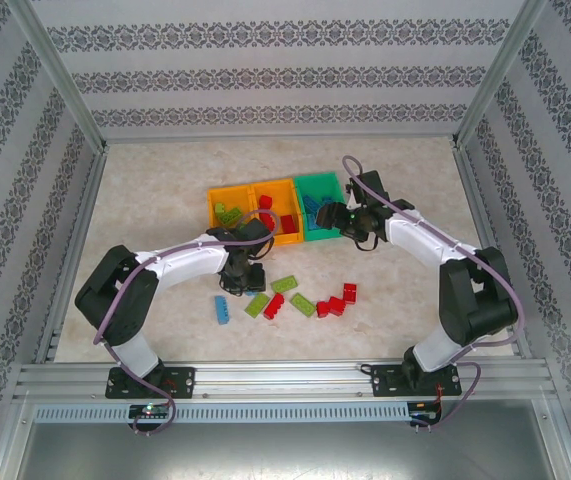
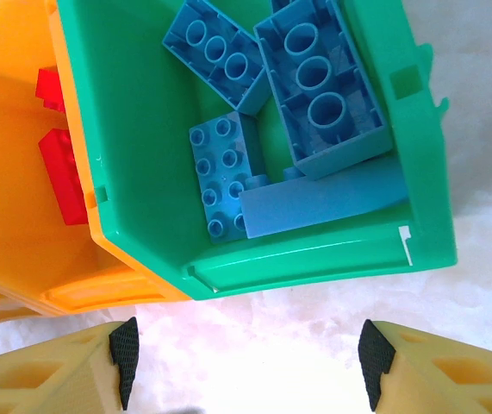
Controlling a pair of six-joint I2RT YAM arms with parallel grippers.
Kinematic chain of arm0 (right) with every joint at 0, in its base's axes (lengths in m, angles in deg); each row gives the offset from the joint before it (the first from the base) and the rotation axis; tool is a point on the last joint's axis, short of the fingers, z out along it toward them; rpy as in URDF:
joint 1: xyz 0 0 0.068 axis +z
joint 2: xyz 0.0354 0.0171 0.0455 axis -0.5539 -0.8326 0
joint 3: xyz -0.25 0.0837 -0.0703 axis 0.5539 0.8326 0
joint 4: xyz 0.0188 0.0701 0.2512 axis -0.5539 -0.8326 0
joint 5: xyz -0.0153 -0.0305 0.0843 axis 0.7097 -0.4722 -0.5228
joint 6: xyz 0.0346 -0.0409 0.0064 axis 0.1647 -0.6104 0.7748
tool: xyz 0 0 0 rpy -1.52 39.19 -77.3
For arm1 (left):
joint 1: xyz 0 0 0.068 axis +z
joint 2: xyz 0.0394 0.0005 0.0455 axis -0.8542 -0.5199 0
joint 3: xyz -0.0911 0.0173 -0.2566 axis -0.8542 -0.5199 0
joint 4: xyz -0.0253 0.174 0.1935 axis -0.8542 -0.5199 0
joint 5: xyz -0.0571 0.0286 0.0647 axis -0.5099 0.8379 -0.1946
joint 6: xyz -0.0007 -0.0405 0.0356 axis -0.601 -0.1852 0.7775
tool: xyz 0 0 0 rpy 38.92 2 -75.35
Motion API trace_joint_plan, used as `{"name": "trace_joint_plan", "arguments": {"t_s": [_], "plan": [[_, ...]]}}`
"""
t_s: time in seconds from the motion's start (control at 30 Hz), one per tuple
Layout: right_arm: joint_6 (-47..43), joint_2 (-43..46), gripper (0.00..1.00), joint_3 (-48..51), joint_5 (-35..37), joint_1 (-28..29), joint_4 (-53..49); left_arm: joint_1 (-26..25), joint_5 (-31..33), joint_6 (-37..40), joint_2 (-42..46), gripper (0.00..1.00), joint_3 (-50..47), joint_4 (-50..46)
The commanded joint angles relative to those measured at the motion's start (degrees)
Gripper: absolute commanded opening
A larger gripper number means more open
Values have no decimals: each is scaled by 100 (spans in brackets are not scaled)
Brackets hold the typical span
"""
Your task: Sort the legos into containers by color
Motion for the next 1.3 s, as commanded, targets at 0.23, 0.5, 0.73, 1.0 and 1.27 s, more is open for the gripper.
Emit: {"name": "trace_joint_plan", "arguments": {"t_s": [0.23,0.5,0.73,1.0,1.27], "plan": [[-76,654,72,619,178,-449,130,-70,386,546,-105,29,892,-608],[-176,1179,72,1304,98,-1049,36,-66,41,1248,-816,27,2405,-420],[-70,1540,73,1852,-16,-1222,115,-70,-618,1770,-1921,27,4146,-349],[24,1960,73,2170,25,-1238,39,-1,-541,1750,-3086,29,5744,-573],[69,2338,74,2433,100,-1248,-5,113,-137,1733,-3588,35,6420,-589]]}}
